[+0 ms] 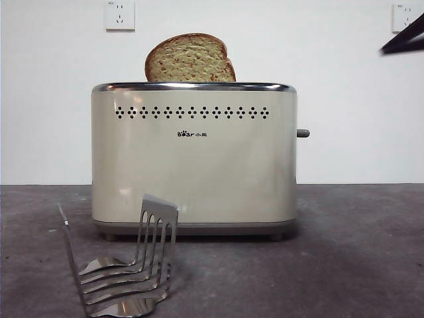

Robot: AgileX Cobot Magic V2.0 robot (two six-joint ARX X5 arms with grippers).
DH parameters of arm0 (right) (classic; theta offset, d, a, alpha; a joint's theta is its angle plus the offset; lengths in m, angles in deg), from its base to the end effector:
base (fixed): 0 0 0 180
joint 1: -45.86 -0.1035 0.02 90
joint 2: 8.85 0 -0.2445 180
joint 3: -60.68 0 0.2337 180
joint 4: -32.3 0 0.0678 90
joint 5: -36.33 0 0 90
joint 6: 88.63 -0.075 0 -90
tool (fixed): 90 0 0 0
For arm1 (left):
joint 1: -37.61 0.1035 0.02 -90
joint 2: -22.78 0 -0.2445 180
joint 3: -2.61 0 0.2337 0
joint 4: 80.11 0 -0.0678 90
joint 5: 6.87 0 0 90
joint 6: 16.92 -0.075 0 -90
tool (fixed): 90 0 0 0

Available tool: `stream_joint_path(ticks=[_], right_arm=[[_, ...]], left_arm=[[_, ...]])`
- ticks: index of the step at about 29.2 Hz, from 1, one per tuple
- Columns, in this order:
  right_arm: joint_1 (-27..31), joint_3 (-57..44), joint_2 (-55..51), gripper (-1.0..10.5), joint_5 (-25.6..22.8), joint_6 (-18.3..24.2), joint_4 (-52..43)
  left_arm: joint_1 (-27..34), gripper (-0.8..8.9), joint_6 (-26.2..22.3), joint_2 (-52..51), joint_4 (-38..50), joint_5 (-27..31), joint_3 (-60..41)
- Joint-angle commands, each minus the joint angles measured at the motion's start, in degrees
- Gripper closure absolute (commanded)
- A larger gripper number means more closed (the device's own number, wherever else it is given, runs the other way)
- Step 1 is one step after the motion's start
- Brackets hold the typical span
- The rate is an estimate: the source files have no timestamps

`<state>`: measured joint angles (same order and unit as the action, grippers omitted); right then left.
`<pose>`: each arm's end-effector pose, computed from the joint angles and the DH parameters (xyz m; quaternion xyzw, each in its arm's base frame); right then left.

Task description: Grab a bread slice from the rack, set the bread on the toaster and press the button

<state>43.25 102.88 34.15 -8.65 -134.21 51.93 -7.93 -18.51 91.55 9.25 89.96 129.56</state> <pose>0.1855 0.0616 0.2248 0.4079 0.3064 0.3023 0.8052 0.1287 -0.1185 0.4536 0.1359 0.2464 -0.3217 0.9041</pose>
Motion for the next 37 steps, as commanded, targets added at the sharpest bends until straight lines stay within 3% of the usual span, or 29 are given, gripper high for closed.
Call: stream_joint_path(ticks=[1,5,17,37], right_arm=[[0.0,5.1,10.1,9.5,1.6,3.6,-1.2],[0.0,13.8,22.0,9.5,2.8,6.6,-0.8],[0.0,36.6,45.7,9.5,5.0,16.1,11.8],[-1.9,40.7,57.7,9.5,5.6,18.6,15.3]], left_arm=[[-0.1,8.22,2.1,-1.5,0.2,-2.7,-0.9],[-0.1,8.22,3.5,-4.8,0.2,-5.9,-5.5],[-0.1,8.22,8.1,-12.9,0.2,-5.7,-23.9],[-0.1,8.22,9.0,-13.7,0.2,-5.3,-25.6]])
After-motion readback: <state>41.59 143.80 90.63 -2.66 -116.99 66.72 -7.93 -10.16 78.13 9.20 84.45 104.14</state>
